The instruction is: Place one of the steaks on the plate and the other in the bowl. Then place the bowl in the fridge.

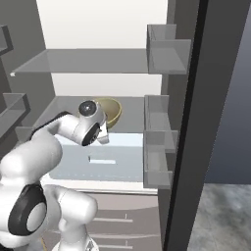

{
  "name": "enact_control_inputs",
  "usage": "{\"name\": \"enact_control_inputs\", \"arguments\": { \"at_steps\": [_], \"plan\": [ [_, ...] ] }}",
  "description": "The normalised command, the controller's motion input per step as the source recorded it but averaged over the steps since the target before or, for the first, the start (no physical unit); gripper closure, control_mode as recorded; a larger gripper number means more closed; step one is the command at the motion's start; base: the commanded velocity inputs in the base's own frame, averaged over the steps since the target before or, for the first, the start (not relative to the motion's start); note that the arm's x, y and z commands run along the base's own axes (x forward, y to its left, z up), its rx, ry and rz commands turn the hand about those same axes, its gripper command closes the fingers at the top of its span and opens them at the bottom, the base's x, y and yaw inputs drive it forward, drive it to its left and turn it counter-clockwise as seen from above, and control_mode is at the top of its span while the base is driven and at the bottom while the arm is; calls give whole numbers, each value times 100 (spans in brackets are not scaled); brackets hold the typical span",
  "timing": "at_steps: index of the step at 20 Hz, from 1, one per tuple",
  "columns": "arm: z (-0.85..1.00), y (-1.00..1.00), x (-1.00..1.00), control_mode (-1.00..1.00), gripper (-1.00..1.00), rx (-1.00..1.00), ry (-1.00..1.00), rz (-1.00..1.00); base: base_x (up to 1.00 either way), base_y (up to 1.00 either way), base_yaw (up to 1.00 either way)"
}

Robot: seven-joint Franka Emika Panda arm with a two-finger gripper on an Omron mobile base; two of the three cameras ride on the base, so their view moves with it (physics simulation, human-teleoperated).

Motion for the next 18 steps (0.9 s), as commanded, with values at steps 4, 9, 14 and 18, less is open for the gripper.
{"name": "enact_control_inputs", "arguments": {
  "at_steps": [4,9,14,18],
  "plan": [
    [-14,-2,51,-100,100,1,13,-4,0,0,0],
    [-2,0,44,-100,100,0,26,-5,0,0,0],
    [4,0,32,-100,100,0,16,-1,0,0,0],
    [0,0,4,-100,100,0,-1,0,0,0,0]
  ]
}}
